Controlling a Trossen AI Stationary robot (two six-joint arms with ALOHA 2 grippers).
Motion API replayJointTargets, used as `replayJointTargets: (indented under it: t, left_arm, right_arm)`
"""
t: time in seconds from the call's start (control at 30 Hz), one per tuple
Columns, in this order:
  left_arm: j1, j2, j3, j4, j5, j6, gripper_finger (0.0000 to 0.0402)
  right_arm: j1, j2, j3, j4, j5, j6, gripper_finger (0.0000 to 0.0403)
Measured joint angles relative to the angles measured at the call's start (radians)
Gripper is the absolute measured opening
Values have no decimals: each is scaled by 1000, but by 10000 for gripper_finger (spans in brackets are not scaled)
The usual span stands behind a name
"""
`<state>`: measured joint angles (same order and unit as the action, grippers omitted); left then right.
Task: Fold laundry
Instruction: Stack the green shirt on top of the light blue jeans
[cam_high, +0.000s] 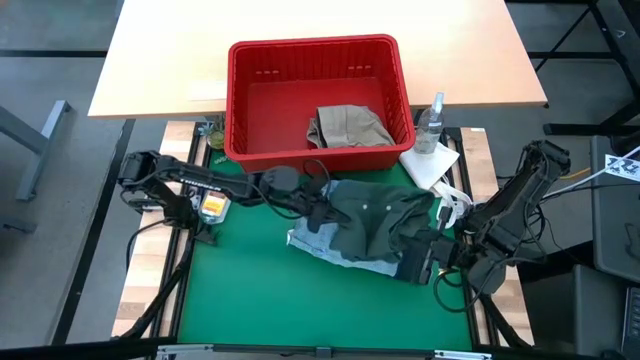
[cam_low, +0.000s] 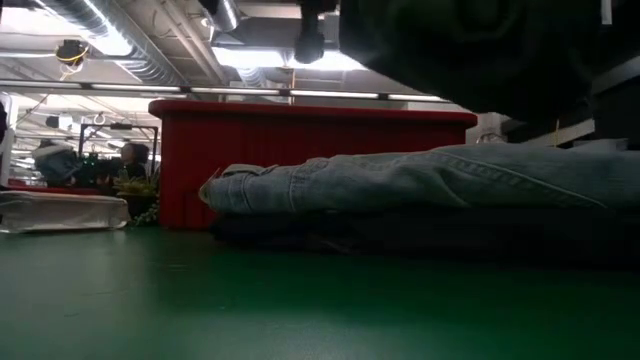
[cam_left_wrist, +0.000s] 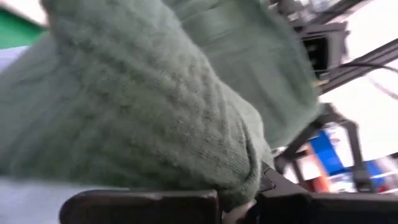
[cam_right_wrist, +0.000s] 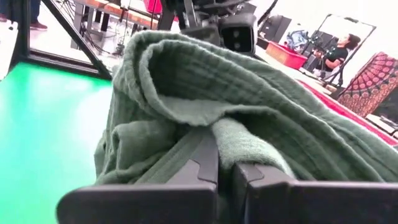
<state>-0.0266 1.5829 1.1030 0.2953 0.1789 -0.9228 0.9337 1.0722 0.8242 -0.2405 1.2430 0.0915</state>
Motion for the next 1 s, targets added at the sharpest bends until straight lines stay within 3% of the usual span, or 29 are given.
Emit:
replayJointTargets:
  t: [0.13, 0.27, 0.43, 0.63, 0.8, 1.0]
  left_arm:
    - [15, 0, 0, -125, -5, 47, 5]
    - [20, 0, 0, -257, -45, 103, 5]
    - [22, 0, 0, -379, -56, 120, 5]
    - [25, 0, 0, -531, -77, 122, 13]
    - [32, 0, -1, -632, -163, 145, 20]
    - [39, 0, -1, -643, -262, 250, 23]
  right_arm:
    - [-12, 0, 0, -49, -18, 9, 3]
    - [-38, 0, 0, -173, -63, 136, 3]
    - [-76, 9, 0, -302, -202, 335, 5]
    - [-86, 10, 0, -364, -334, 457, 6]
    - [-84, 10, 0, -416, -479, 546, 7]
    - [-84, 10, 0, -505, -587, 625, 7]
